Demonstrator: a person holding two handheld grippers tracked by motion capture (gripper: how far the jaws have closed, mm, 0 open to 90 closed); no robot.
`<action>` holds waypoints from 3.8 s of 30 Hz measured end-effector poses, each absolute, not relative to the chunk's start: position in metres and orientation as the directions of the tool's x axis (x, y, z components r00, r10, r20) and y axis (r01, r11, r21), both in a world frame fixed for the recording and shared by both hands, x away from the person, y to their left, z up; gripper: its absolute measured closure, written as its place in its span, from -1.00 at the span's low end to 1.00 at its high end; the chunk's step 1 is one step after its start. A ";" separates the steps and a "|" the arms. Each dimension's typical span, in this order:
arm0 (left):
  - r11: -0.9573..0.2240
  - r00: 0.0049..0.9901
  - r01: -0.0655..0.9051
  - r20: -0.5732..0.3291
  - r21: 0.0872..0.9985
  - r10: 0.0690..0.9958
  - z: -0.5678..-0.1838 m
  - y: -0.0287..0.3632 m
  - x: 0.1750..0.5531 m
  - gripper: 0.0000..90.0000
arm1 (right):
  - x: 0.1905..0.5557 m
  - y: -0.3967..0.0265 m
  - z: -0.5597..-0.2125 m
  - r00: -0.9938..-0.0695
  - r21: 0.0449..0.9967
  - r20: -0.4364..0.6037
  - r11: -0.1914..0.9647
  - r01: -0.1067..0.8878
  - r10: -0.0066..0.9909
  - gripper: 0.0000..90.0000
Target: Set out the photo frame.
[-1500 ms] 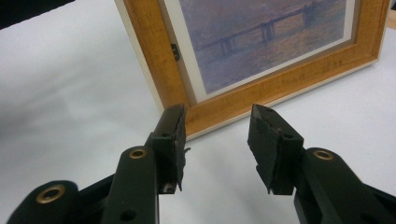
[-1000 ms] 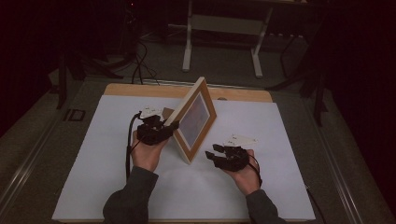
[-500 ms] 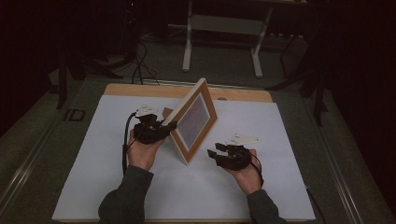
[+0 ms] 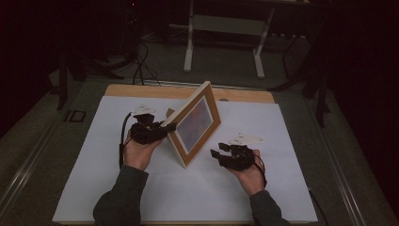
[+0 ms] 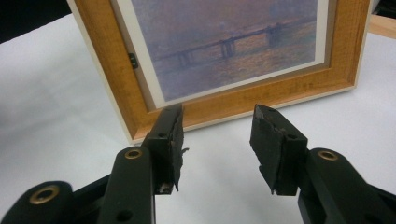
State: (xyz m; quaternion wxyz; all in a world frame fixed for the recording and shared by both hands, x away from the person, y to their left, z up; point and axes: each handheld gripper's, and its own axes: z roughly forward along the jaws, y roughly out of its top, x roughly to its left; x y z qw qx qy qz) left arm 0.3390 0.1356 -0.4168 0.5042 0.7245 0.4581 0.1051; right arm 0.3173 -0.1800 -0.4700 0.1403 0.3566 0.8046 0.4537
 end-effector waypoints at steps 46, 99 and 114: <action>-0.142 0.722 0.548 -0.380 0.825 0.579 -0.422 0.155 0.353 0.59 | 0.366 -0.215 -0.447 -0.611 0.836 0.083 0.278 0.473 0.787 0.15; -0.179 0.790 0.501 -0.363 0.846 0.495 -0.426 0.160 0.370 0.59 | 0.462 -0.202 -0.429 -0.754 0.837 0.211 0.284 0.468 0.622 -0.41; -0.172 0.797 0.489 -0.358 0.855 0.487 -0.427 0.159 0.375 0.59 | 0.458 -0.213 -0.429 -0.754 0.838 0.212 0.281 0.468 0.622 -0.22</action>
